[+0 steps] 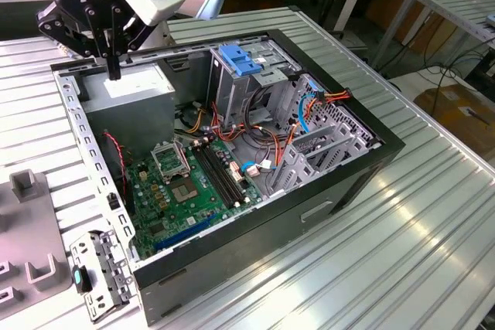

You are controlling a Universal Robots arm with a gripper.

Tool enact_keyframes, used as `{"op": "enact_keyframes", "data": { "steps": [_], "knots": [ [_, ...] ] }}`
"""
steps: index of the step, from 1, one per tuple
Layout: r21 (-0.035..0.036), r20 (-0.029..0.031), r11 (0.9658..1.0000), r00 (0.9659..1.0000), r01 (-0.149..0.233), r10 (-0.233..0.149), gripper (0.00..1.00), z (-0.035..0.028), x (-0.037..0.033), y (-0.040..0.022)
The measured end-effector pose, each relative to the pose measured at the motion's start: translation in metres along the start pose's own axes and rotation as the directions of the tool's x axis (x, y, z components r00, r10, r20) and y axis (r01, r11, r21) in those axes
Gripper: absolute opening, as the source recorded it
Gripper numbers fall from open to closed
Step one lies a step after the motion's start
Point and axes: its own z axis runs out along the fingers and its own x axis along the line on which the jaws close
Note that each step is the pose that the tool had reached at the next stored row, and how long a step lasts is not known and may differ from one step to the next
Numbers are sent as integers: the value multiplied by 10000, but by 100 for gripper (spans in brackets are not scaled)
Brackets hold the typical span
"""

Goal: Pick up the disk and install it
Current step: 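Reach for the disk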

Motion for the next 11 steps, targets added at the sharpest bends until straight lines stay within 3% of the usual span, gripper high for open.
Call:
{"op": "enact_keyframes", "data": {
  "steps": [11],
  "knots": [
    [-1, 1, 10000, 10000, -1, 1, 11, -2, 123, -9]
  ]
}}
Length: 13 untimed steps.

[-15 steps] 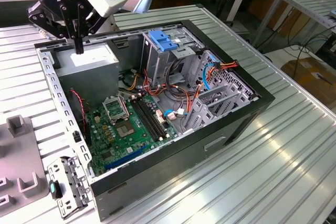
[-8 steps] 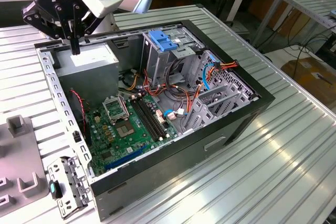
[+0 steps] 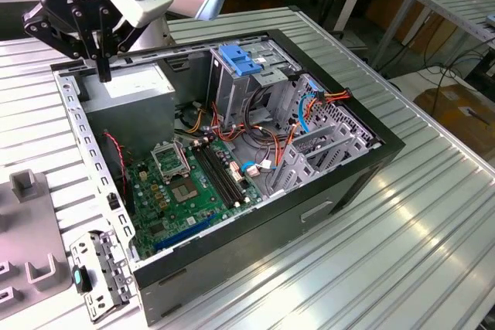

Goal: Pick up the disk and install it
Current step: 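Reach for the disk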

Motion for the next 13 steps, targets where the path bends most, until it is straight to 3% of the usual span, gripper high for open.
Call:
{"op": "enact_keyframes", "data": {
  "steps": [13],
  "knots": [
    [1, -1, 10000, 10000, 0, 0, 11, -2, 164, -13]
  ]
}}
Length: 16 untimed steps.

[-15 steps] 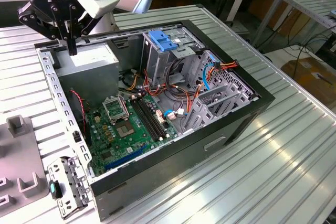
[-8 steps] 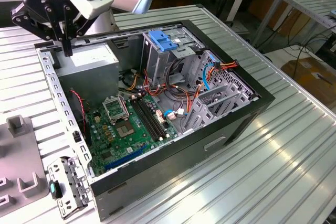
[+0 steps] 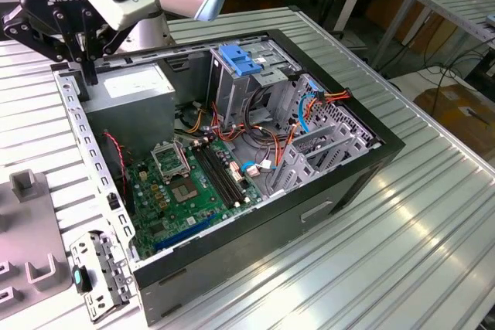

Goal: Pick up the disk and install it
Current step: 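Reach for the disk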

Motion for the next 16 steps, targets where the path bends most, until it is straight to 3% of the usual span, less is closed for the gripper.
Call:
{"op": "enact_keyframes", "data": {
  "steps": [16],
  "knots": [
    [0, 0, 10000, 10000, 0, 0, 11, -1, 191, -15]
  ]
}}
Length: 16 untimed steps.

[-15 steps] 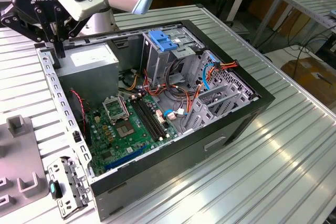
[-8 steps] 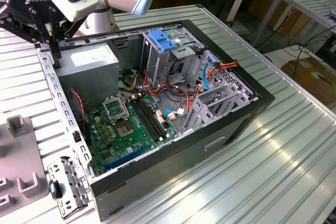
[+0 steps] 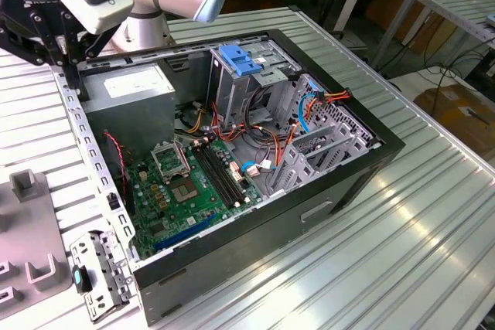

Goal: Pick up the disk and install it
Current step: 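Reach for the disk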

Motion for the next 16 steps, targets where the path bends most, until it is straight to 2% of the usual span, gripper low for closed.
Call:
{"op": "enact_keyframes", "data": {
  "steps": [10, 16],
  "knots": [
    [0, 0, 10000, 10000, 0, 0, 11, 0, 139, -10],
    [0, 0, 10000, 10000, 1, -1, 11, 0, 170, -13]
  ]
}}
